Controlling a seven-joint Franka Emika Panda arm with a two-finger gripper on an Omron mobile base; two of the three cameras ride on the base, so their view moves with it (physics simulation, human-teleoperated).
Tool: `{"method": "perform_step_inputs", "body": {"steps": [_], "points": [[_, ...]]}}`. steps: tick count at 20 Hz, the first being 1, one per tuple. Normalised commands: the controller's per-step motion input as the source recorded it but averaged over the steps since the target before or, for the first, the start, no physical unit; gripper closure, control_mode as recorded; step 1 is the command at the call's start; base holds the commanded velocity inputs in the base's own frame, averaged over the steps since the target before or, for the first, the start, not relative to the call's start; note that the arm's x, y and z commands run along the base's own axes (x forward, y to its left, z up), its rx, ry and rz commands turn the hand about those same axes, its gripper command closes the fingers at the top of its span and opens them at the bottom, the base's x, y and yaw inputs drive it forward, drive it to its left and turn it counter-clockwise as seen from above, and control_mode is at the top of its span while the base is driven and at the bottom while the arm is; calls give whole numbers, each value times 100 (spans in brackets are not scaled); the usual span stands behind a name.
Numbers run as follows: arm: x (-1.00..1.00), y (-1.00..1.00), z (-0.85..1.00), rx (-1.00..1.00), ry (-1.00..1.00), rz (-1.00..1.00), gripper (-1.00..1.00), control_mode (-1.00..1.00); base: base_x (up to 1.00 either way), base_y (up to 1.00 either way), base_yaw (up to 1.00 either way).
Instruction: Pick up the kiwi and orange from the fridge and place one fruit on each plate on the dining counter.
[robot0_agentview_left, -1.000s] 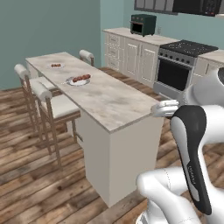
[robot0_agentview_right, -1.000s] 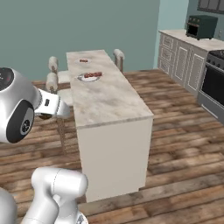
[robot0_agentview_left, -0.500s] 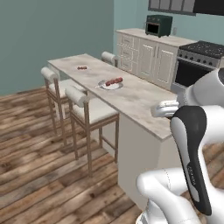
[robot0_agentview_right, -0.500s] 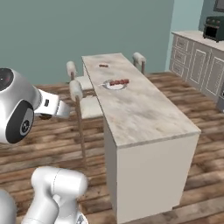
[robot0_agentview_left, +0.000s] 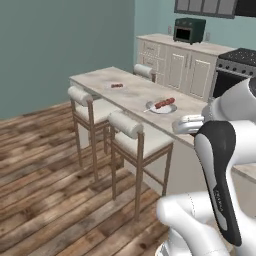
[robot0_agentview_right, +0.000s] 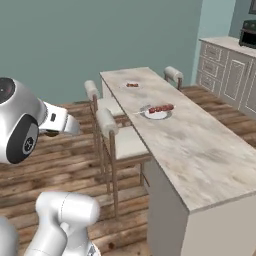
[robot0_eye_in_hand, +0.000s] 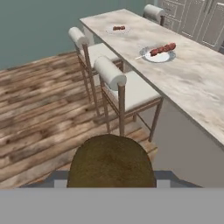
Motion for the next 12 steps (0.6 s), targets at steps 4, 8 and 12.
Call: {"method": "perform_step_inputs", "body": {"steps": [4, 8, 12], "points": [[0, 0, 0, 0, 0, 0, 100, 100, 62, 100, -29], [0, 0, 0, 0, 0, 0, 100, 100, 56, 100, -33], [0, 0, 0, 0, 0, 0, 100, 100, 53, 100, -36]]}}
